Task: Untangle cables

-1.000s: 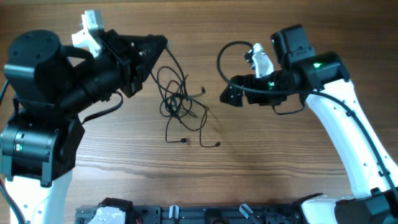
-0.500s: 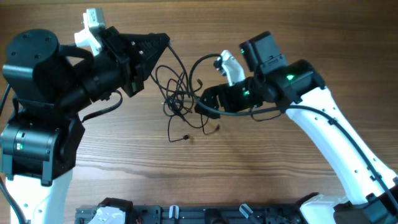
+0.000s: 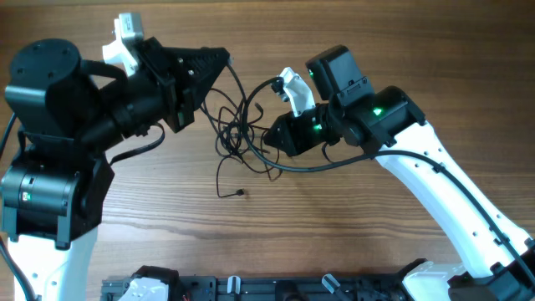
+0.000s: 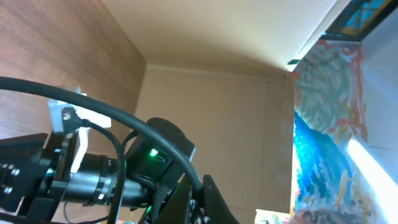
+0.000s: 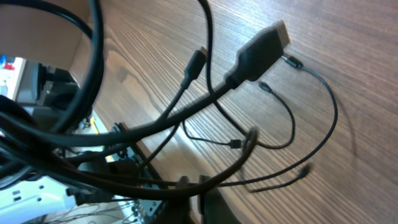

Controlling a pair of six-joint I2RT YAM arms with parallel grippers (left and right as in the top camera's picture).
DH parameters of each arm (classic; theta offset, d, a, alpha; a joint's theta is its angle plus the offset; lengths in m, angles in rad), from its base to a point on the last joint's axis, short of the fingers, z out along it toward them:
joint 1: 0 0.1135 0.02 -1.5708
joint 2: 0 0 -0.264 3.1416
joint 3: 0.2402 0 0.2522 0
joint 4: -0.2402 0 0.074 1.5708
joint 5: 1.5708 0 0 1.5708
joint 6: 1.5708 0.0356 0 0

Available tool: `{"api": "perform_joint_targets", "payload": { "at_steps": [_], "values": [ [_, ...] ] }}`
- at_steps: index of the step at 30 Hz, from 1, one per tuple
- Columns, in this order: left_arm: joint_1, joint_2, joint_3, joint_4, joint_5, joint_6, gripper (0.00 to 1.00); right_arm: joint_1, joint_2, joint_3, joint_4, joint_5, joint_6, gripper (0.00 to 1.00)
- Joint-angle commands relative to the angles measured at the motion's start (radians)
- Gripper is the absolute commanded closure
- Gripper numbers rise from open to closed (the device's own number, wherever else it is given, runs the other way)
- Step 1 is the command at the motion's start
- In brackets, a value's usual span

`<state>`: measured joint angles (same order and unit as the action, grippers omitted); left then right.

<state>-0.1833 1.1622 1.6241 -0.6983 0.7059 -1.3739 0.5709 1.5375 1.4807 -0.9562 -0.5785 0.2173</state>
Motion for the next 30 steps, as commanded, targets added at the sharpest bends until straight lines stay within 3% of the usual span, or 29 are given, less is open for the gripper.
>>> {"api": "perform_joint_targets", "payload": {
  "at_steps": [1,7,8,11,13,14,21,27,30],
  "values": [
    [0.000,0.006,0.006,-0.022,0.026,0.009,0.96,0.004,0.017,-0.004,0.001,0.010,-0.005,0.96],
    [0.000,0.006,0.006,-0.027,0.027,0.035,0.96,0.004,0.017,-0.004,0.009,0.079,-0.005,0.96],
    [0.000,0.006,0.006,-0.028,0.027,0.035,0.96,0.004,0.017,-0.004,0.009,0.116,-0.004,0.92],
    [0.000,0.006,0.006,-0.028,0.026,0.035,0.96,0.004,0.017,-0.004,0.010,0.199,0.024,0.36],
    [0.000,0.006,0.006,-0.028,0.026,0.035,0.96,0.004,0.017,-0.004,0.022,0.220,0.018,0.06],
    [0.000,0.006,0.006,-0.028,0.026,0.035,0.96,0.004,0.019,-0.004,0.031,0.219,-0.006,0.00],
    [0.000,0.006,0.006,-0.027,0.026,0.035,0.96,0.004,0.032,-0.004,0.058,0.128,-0.204,0.00],
    [0.000,0.006,0.006,-0.027,0.027,0.034,0.96,0.004,0.045,-0.004,0.151,0.121,-0.219,0.01],
    [0.000,0.006,0.006,-0.027,0.027,0.034,0.96,0.004,0.056,-0.004,0.201,0.121,-0.218,0.14]
  ]
}}
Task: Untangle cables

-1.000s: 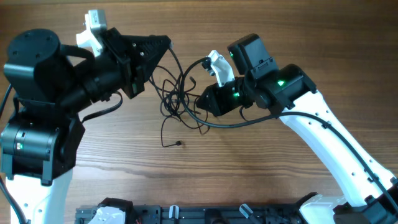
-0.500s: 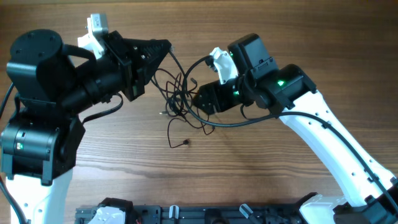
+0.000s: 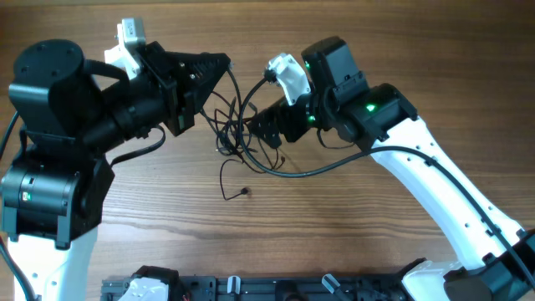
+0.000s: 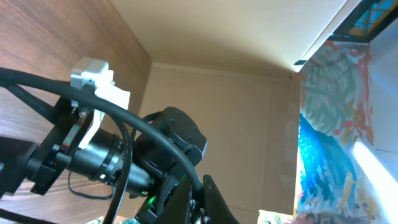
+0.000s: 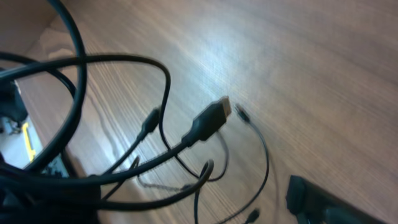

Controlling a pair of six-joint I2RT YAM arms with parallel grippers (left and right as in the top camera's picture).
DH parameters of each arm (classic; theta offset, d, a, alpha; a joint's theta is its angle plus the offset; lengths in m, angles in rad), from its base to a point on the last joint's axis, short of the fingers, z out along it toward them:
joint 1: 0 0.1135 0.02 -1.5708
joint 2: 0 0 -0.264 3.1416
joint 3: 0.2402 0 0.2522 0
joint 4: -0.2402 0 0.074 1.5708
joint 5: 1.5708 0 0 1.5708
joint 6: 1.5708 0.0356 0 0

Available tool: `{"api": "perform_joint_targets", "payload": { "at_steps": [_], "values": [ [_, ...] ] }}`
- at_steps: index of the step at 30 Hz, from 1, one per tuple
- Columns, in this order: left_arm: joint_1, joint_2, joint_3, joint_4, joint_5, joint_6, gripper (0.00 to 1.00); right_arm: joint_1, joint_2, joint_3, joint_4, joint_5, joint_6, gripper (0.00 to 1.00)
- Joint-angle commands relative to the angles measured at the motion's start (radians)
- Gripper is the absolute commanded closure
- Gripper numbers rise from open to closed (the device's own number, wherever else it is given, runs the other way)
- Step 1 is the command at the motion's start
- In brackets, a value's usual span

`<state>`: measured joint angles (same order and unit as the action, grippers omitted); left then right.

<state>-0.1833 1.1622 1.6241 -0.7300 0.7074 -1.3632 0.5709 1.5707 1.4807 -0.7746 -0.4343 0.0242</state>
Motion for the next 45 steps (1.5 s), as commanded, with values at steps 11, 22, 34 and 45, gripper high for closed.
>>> {"api": "perform_joint_targets", "payload": {
  "at_steps": [11,22,34,45],
  "values": [
    [0.000,0.006,0.006,0.004,0.026,0.023,0.96,0.004,0.085,-0.004,0.079,-0.125,-0.024,0.53],
    [0.000,0.008,0.006,-0.019,0.006,0.040,0.96,0.004,0.085,-0.004,0.080,-0.048,0.212,0.96],
    [0.000,0.032,0.006,-0.167,-0.215,0.073,0.96,0.004,0.080,-0.003,-0.157,-0.267,0.106,0.28],
    [0.000,0.032,0.006,-0.019,-0.229,-0.037,0.96,0.022,0.080,-0.003,-0.270,-0.369,-0.053,0.13]
  ]
}}
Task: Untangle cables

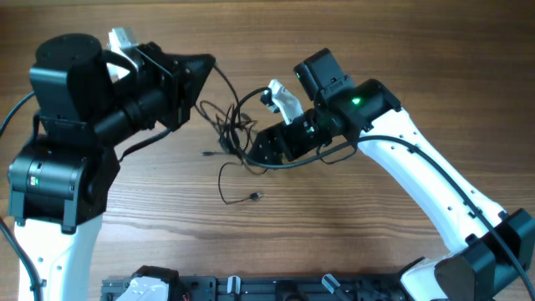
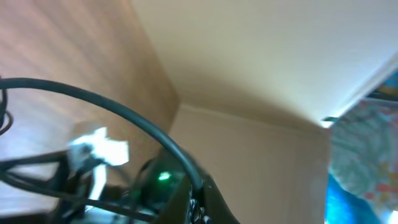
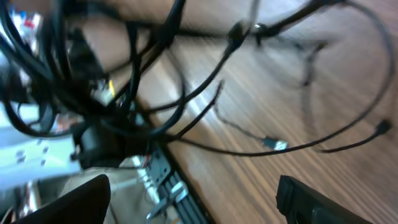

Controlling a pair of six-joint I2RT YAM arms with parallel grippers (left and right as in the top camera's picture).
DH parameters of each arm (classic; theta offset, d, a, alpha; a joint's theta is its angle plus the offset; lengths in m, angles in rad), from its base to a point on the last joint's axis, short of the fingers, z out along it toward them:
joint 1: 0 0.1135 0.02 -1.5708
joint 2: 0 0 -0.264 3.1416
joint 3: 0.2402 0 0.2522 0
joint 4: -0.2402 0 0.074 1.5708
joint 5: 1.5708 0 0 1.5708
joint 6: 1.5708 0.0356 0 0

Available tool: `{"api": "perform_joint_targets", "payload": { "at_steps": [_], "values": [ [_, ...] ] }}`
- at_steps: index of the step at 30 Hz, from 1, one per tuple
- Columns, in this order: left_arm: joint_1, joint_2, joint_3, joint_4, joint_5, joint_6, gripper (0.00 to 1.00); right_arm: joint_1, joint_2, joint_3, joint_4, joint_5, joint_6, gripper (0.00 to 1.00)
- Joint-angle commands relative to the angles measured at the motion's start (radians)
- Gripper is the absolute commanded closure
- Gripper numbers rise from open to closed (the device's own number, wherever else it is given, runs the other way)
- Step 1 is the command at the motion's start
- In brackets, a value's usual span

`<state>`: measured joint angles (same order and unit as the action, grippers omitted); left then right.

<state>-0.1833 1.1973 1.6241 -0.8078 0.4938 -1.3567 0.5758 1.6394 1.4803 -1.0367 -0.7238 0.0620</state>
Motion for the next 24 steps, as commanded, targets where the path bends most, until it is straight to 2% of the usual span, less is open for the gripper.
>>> {"api": "perform_joint_targets", "payload": {
  "at_steps": [1,7,11,18,24],
  "values": [
    [0.000,-0.002,0.006,0.082,-0.017,-0.048,0.96,0.023,0.012,-0.003,-0.007,-0.078,-0.092,0.13],
    [0.000,-0.002,0.006,0.117,-0.016,-0.190,0.96,0.060,0.012,-0.003,0.028,-0.032,-0.109,0.13],
    [0.000,-0.002,0.006,0.117,-0.002,-0.257,0.96,0.089,0.012,-0.003,0.080,0.130,-0.029,0.13],
    [0.000,-0.006,0.007,0.192,0.040,-0.279,0.96,0.105,0.012,-0.003,0.128,0.412,0.001,0.13],
    [0.000,-0.013,0.007,0.222,0.039,-0.313,0.96,0.106,0.013,-0.003,0.169,0.435,-0.006,0.12]
  ]
}}
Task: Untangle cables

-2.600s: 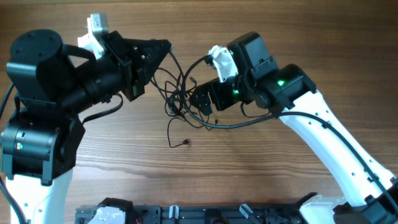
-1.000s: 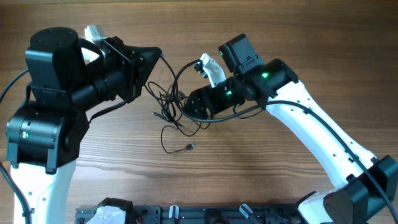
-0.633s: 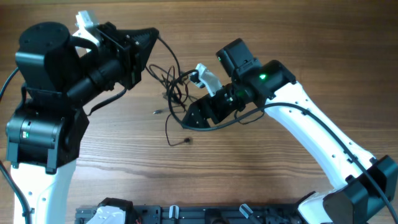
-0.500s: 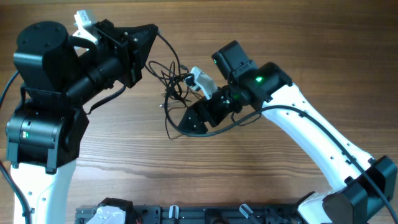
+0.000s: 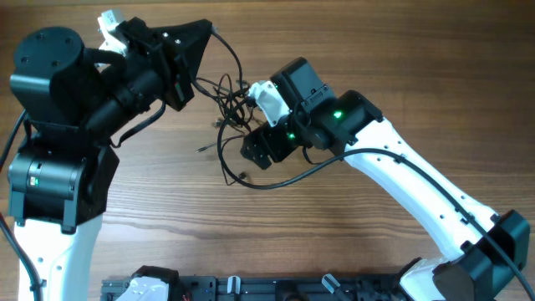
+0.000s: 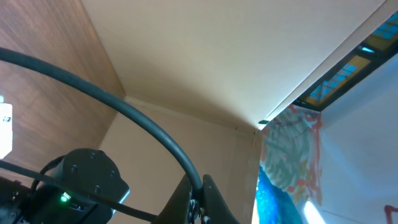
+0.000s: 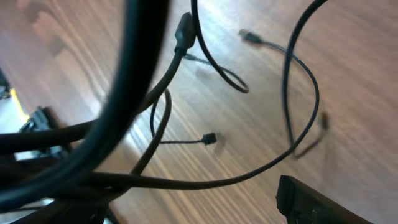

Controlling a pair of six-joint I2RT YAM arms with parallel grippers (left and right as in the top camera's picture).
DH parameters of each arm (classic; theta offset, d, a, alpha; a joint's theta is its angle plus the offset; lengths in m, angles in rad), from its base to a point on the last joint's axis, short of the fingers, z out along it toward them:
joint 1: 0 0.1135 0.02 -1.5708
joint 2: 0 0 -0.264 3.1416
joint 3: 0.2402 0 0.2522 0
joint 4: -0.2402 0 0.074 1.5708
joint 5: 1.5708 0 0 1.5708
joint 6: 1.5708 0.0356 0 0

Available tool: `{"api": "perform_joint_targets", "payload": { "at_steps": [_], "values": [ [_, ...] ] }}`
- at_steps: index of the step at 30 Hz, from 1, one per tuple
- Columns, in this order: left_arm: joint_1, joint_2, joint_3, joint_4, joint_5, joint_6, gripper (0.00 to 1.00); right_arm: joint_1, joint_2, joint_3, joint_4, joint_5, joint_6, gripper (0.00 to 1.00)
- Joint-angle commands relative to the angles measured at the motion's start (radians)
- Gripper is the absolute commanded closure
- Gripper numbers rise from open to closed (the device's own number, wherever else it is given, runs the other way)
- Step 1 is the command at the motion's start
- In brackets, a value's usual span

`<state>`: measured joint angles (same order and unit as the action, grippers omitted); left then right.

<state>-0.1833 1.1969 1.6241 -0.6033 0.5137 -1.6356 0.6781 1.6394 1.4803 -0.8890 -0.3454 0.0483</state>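
Note:
A tangle of black cables [image 5: 232,96] hangs and lies on the wood at the back centre. My left gripper [image 5: 207,32] is raised at the back left, shut on the thick black cable [image 6: 124,109], pinched between its fingertips [image 6: 200,190]. My right gripper [image 5: 255,150] sits just below and right of the tangle with jaws wide apart. One finger [image 7: 305,199] shows; the other is hidden behind cables that cross the gap [image 7: 193,205]. Below lie a thin cable with a small plug [image 7: 211,138] and a larger plug [image 7: 185,28].
The wooden table [image 5: 376,251] runs across the whole view. A thick black loop [image 5: 267,186] sags below the right gripper. Thin loose ends [image 5: 205,149] trail left of the tangle. A black rail [image 5: 267,288] lines the front edge.
My left gripper has gone further back with the thick cable, and the tangle has shifted back with it. My right gripper is slightly further left, still open among the cables.
My left gripper held the thick cable throughout. My right gripper first stood at the tangle's right side, then in among the strands. Later it was open lower down while the left gripper stood further left. Now the tangle is drawn toward the back.

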Motion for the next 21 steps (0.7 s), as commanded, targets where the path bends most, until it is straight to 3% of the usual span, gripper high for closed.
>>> {"api": "perform_joint_targets", "payload": {
  "at_steps": [1,4,10,11,12,15,17,21],
  "values": [
    [0.000,-0.013,0.007,0.018,0.019,-0.036,0.96,0.003,0.013,-0.003,0.030,0.056,0.007,0.13],
    [0.000,-0.013,0.007,0.018,0.020,-0.057,0.96,0.003,0.014,-0.003,0.059,0.056,0.008,0.14],
    [0.000,-0.013,0.007,0.036,0.020,-0.087,0.96,0.003,0.022,-0.003,0.106,0.061,0.006,0.26],
    [0.000,-0.013,0.007,0.047,0.020,-0.095,0.96,0.003,0.025,-0.003,0.110,0.061,0.006,0.30],
    [0.000,-0.014,0.007,0.066,0.020,-0.101,0.96,0.003,0.033,-0.003,0.121,0.061,0.007,0.54],
    [0.000,-0.015,0.007,0.066,0.020,-0.100,0.96,0.003,0.039,-0.003,0.122,0.061,0.007,0.82],
    [0.000,-0.015,0.007,0.065,0.020,-0.100,0.96,0.003,0.040,-0.003,0.122,0.060,0.008,0.95],
    [0.000,-0.015,0.007,0.065,0.026,-0.100,0.96,0.003,0.040,-0.003,0.123,0.060,0.016,0.96]
  ]
}}
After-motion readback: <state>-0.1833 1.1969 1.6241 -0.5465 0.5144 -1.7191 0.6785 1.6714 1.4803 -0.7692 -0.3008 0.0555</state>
